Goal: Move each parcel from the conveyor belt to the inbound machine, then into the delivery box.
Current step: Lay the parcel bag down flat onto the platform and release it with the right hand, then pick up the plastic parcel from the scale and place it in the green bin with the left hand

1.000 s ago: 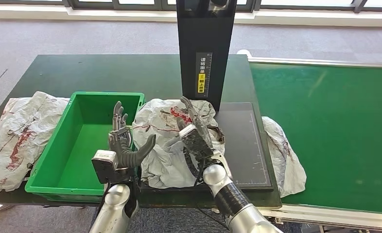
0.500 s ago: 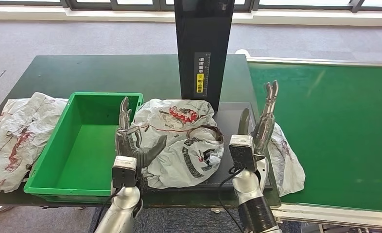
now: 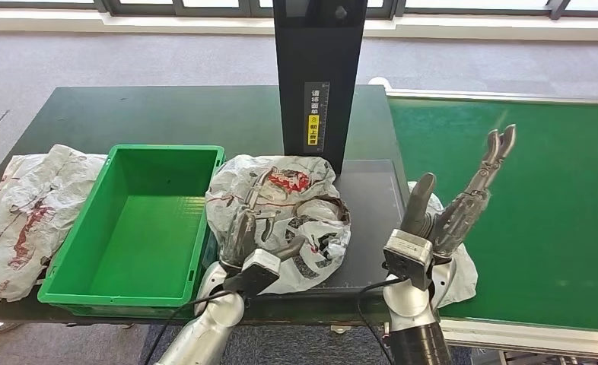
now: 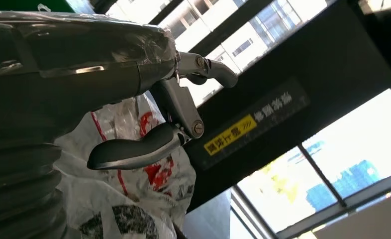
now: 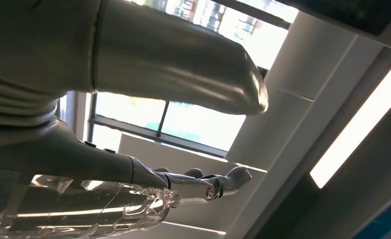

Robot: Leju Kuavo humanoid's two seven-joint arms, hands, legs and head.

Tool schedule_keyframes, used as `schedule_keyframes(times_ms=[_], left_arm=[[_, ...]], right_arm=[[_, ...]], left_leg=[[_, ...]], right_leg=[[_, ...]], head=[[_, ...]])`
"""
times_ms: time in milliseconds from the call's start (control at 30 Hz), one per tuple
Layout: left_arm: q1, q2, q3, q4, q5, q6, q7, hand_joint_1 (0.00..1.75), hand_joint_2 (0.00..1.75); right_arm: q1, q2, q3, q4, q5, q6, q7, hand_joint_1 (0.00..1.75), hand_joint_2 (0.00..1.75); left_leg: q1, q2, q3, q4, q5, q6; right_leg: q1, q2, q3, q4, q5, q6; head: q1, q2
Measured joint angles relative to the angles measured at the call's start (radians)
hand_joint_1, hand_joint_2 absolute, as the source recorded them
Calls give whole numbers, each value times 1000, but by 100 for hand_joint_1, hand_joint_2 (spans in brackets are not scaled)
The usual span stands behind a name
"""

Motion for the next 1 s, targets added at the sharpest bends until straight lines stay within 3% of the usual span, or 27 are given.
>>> schedule_keyframes(times_ms=[200, 367, 700, 733, 867, 1000], left_arm=[[-109, -37, -1, 216, -119, -13, 90, 0, 175], [-154, -53, -6, 310, -159, -8, 133, 0, 175], [-238, -62, -77, 501, -366, -18, 353, 0, 175], [-246, -62, -89, 518, -379, -26, 374, 6, 175], [-274, -62, -132, 576, -434, -65, 451, 175, 175], [-304, -62, -171, 622, -517, -130, 533, 175, 175]], right_arm=[[6, -3, -1, -34, 12, -2, 1, 0, 175], [7, -4, -2, -38, 12, -2, 1, 0, 175], [6, -7, -4, -38, -15, -2, 2, 0, 175], [6, -8, -4, -38, -15, -2, 2, 0, 175], [6, -8, -8, -38, -20, -2, 2, 0, 175], [6, -9, -10, -37, -29, -2, 2, 0, 175]], left_leg=[[0, 0, 0, 0, 0, 0], [0, 1, 0, 0, 0, 0], [0, 0, 0, 0, 0, 0], [0, 0, 0, 0, 0, 0], [0, 0, 0, 0, 0, 0], [0, 0, 1, 0, 0, 0]], right_leg=[[0, 0, 0, 0, 1, 0], [0, 1, 0, 0, 1, 0], [0, 1, 0, 0, 1, 0], [0, 1, 0, 0, 1, 0], [0, 1, 0, 0, 1, 0], [0, 0, 2, 0, 1, 0]], head=[[0, 0], [0, 0], [0, 0], [0, 0], [0, 0], [0, 0]])
